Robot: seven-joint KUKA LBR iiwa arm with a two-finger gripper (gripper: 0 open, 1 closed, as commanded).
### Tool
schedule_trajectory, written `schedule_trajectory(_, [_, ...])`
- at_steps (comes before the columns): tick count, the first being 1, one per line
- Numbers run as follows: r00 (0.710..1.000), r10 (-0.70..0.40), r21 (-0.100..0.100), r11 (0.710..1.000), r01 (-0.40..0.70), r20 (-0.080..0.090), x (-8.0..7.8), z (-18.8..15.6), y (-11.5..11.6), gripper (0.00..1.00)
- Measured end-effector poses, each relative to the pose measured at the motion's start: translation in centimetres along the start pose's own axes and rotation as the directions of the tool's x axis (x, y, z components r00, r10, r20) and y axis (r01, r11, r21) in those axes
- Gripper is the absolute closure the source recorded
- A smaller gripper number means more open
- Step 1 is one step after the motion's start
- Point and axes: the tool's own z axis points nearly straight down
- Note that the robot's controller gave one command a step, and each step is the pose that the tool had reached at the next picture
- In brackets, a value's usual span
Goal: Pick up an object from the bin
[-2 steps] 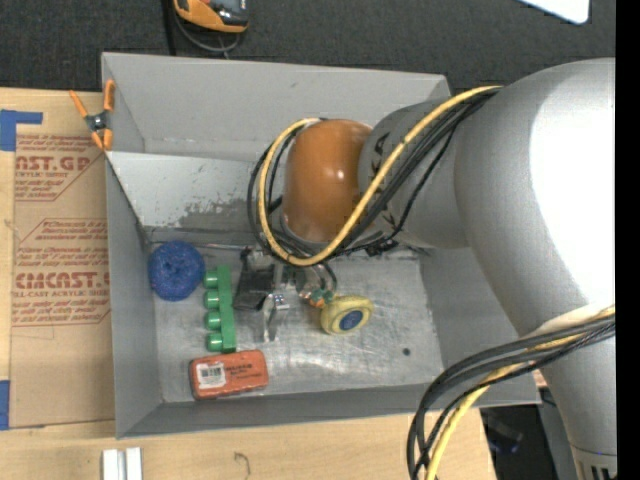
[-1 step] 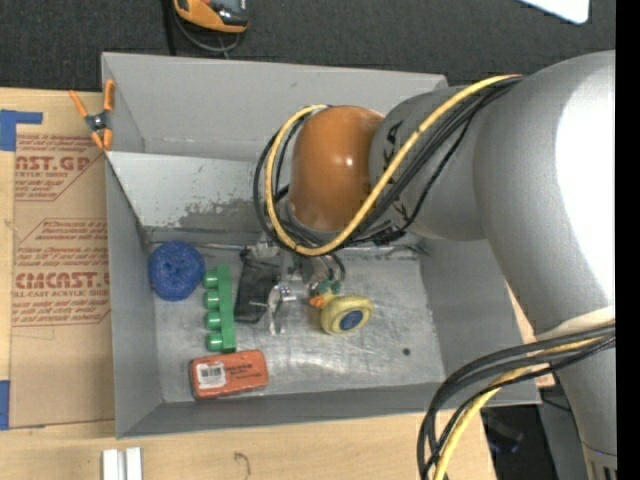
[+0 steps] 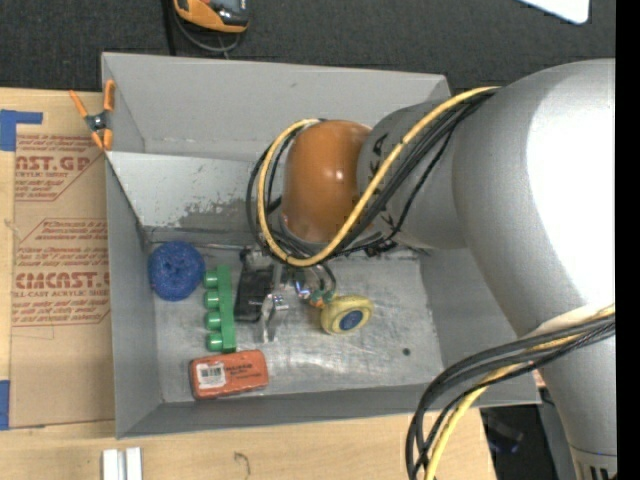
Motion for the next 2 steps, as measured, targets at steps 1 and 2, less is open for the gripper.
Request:
schedule_trajectory(1, [0.992, -0.126, 0.000, 0.992, 0.126, 0.019, -0.44, 0.01, 0.58, 1.00])
schedule_trajectory(2, [0.992, -0.126, 0.000, 0.992, 0.126, 0.019, -0.44, 0.01, 0.58, 1.00])
